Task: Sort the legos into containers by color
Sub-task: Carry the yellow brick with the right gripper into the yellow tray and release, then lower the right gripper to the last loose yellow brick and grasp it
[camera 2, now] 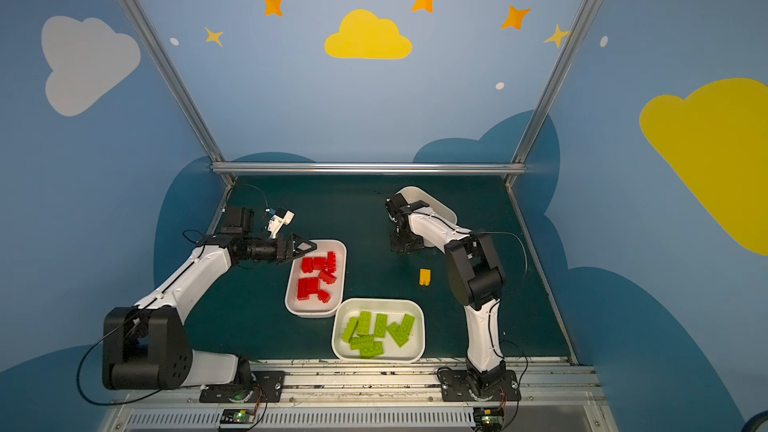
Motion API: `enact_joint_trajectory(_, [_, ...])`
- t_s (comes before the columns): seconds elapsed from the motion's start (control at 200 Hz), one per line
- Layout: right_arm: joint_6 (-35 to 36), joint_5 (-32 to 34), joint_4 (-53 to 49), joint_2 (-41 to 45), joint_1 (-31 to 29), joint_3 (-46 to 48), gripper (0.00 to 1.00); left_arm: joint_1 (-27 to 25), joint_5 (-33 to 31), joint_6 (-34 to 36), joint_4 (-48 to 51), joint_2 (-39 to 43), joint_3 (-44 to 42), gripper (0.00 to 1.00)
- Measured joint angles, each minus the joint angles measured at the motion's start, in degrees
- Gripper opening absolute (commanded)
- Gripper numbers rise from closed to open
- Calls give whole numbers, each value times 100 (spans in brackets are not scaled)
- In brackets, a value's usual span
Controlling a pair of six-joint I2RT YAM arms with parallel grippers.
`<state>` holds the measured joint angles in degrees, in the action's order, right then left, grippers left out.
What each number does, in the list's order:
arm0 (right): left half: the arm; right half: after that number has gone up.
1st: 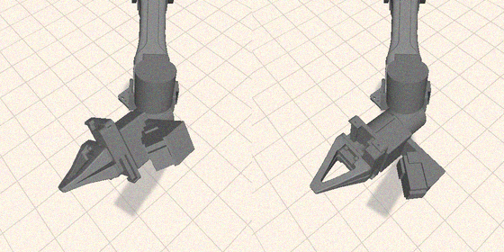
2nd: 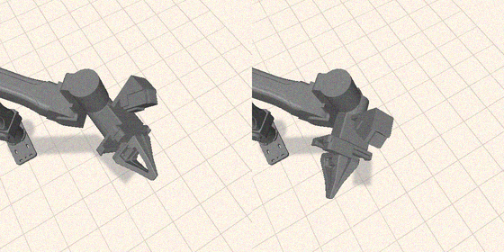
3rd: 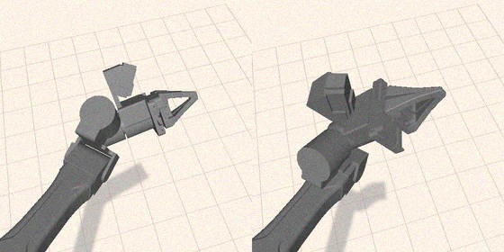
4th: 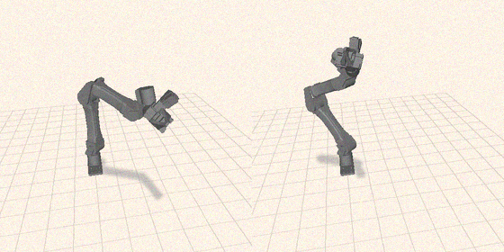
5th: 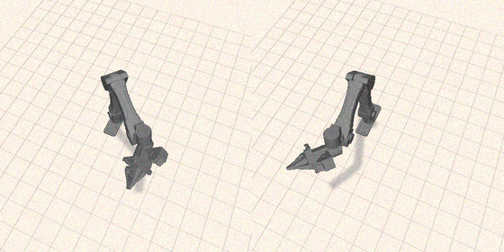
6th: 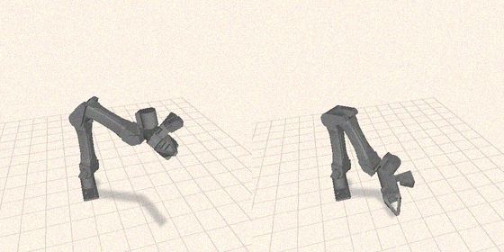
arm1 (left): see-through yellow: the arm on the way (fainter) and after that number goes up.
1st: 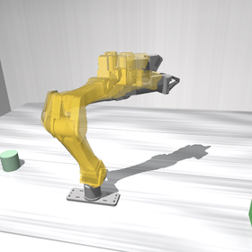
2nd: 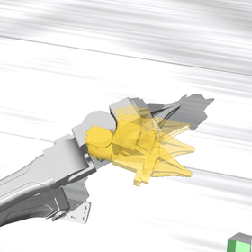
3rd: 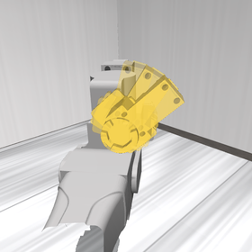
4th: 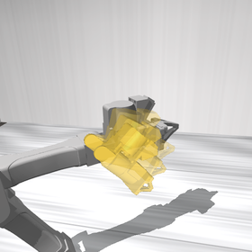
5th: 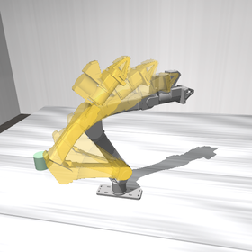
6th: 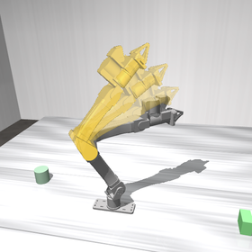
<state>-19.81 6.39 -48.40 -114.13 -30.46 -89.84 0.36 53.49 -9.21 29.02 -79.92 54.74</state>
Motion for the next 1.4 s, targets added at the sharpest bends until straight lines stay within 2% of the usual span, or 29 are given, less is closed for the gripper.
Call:
enact_joint_trajectory(0.17, [299, -61, -256, 704, 286, -337, 21, 0, 0, 2, 33, -4, 2, 99])
enact_joint_trajectory(0.335, [514, -199, -350, 697, 951, -691, 21, 0, -4, 4, 87, -70, 44, 99])
enact_joint_trajectory(0.52, [527, -361, -415, 50, 1526, -1001, 21, 0, -17, 28, 168, -70, 81, 99])
enact_joint_trajectory(0.816, [442, -450, -472, -1287, 1777, -1878, 24, 0, -42, 50, 221, -72, 90, 100])
enact_joint_trajectory(0.881, [420, -455, -511, -1528, 1801, -2100, 27, 0, -48, 57, 227, -72, 90, 99])
enact_joint_trajectory(0.981, [404, -450, -581, -1836, 1843, -2457, 43, 0, -57, 79, 229, -76, 90, 99])
enact_joint_trajectory(1.146, [450, -457, -656, -1891, 1871, -2566, 52, 0, -61, 116, 262, -76, 90, 99])
enact_joint_trajectory(1.266, [509, -568, -638, -1469, 1867, -2151, 59, 0, -59, 131, 273, -76, 90, 99])
enact_joint_trajectory(1.401, [520, -693, -597, -374, 1759, -1213, 68, 0, -61, 140, 289, -76, 90, 100])
